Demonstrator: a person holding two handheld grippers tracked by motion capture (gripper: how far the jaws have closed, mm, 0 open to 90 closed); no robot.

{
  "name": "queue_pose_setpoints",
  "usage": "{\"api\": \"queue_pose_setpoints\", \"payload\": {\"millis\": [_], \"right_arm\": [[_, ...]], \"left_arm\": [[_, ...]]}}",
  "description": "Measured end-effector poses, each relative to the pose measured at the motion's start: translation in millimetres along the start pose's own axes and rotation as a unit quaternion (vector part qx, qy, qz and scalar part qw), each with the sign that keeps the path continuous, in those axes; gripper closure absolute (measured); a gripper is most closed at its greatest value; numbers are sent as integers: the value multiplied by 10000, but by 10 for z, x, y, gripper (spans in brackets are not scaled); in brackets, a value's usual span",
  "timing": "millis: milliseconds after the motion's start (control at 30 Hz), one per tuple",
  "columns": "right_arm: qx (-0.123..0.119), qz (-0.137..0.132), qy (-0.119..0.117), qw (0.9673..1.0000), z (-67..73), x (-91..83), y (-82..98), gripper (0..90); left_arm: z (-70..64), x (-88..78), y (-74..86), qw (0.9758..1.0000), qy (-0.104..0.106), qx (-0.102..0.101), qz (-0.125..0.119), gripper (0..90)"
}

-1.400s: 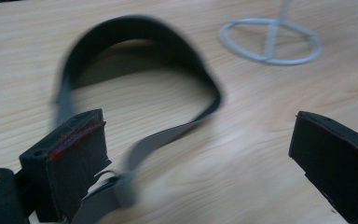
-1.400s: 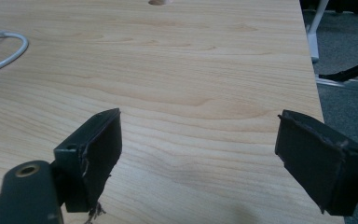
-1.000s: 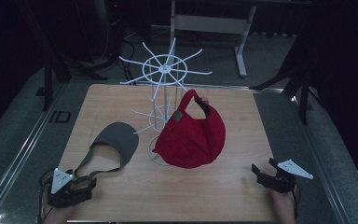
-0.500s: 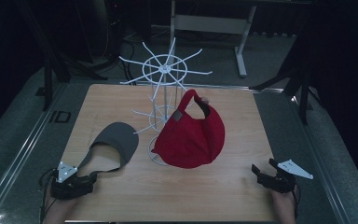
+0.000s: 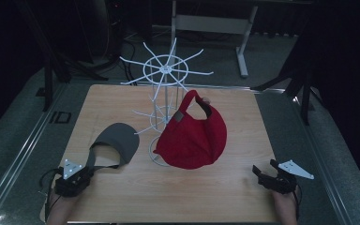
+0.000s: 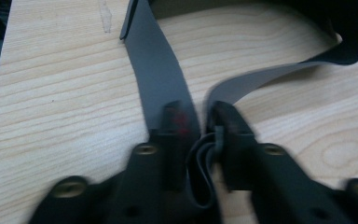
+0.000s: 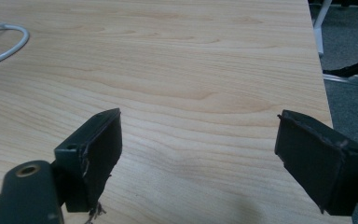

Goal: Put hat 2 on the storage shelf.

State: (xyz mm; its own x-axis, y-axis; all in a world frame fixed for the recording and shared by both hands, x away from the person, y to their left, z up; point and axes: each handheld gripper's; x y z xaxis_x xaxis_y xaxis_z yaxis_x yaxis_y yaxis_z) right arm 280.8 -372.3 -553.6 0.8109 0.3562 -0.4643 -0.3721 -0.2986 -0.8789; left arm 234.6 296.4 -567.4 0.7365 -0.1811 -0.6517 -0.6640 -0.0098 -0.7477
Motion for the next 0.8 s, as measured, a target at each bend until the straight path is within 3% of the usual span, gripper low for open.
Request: {"api": "queue_pose_setpoints", "payload": {"millis": [67, 233, 500, 667, 800], "right_arm": [[18, -3, -9, 10000, -4, -3, 2, 147], [41, -5, -12, 10000, -13, -2, 3, 147], [70, -21, -27, 10000, -14, -7, -2, 147], [112, -23, -84, 9999, -23, -7, 0, 147], [143, -22, -93, 9999, -28, -8, 1, 147]], "left_arm": [[-3, 6, -7, 10000, 84, 10, 17, 836], [-30, 1, -7, 9999, 87, 57, -39, 847], [-65, -131, -124, 9988, 179, 273, -366, 852], [-83, -264, -246, 9946, 561, 479, -730, 852], [-104, -331, -362, 9912, 730, 634, -904, 853]]}}
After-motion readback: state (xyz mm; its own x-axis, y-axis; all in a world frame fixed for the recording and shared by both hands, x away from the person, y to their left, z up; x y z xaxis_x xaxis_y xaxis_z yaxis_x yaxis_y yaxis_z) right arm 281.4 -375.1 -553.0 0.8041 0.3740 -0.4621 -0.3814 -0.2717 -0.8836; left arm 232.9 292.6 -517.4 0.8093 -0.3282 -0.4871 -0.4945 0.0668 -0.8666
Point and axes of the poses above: each handheld gripper's, and its own axes: x roughly forward along the jaws, y roughly out of its underside, z roughly to its left, and after that the axes turned 11 degrees about -x, right-handed
